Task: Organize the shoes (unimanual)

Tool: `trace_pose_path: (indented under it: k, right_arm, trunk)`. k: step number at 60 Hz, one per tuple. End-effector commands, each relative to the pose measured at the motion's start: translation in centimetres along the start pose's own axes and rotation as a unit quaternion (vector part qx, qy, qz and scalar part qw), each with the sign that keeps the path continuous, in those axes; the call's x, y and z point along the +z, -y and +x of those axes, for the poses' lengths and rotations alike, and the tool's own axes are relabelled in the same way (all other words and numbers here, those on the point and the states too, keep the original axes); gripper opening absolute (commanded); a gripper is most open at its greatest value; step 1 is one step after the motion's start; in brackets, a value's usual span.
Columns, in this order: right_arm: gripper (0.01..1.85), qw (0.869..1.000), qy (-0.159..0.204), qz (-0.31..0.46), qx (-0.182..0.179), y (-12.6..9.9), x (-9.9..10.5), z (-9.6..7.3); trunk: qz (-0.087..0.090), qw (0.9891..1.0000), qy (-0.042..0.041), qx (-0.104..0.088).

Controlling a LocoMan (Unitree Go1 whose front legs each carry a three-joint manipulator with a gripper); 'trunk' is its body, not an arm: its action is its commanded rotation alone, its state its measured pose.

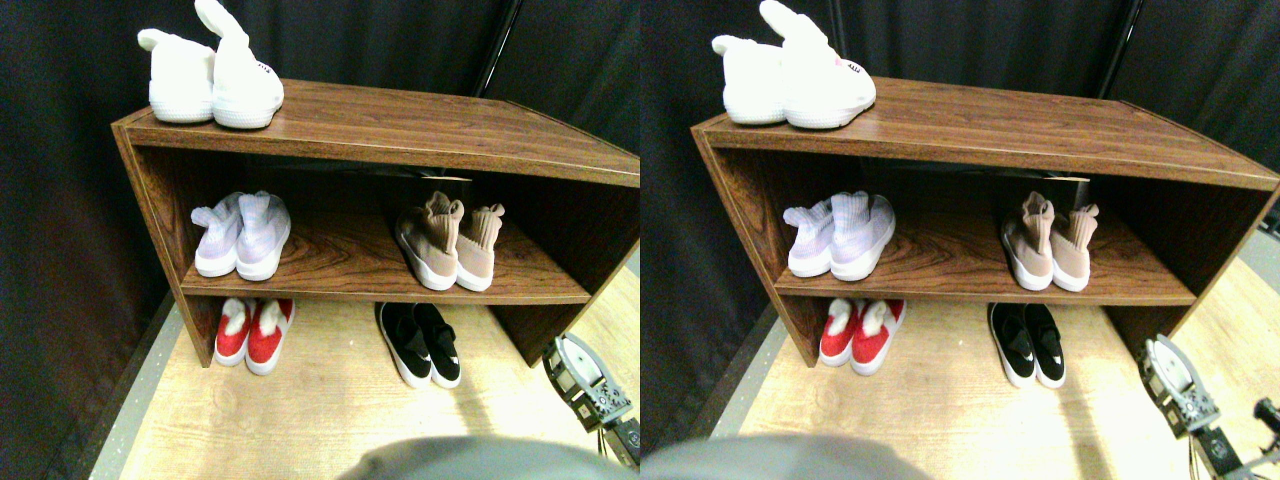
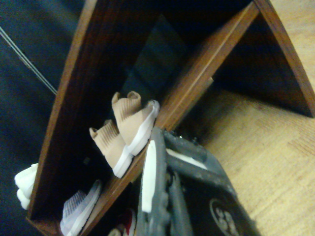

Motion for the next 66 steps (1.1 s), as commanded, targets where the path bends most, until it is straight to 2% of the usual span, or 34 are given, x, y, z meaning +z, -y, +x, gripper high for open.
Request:
trace_pose_path:
  k: [1, 10, 28, 66]
  right_arm:
    - [0.06, 0.999, -0.005, -0.008, 0.042, -1.8, -0.3, -0.4]
    - [0.06, 0.998, -0.013, -0.007, 0.058, -3.1, -0.6, -0.7]
    - [0.06, 0.996, -0.019, -0.004, 0.083, -3.6, -1.3, -0.6]
    - [0.06, 0.996, -0.023, 0.001, 0.083, -2.9, -1.5, -0.2]
  trunk:
    - [-0.004, 0.9999, 0.0152, -0.003]
    - [-0.005, 0.9997, 0.0234, -0.002]
    - [-0.005, 0.9995, 0.031, 0.002]
    - [-0.001, 0.9994, 0.0346, -0.003]
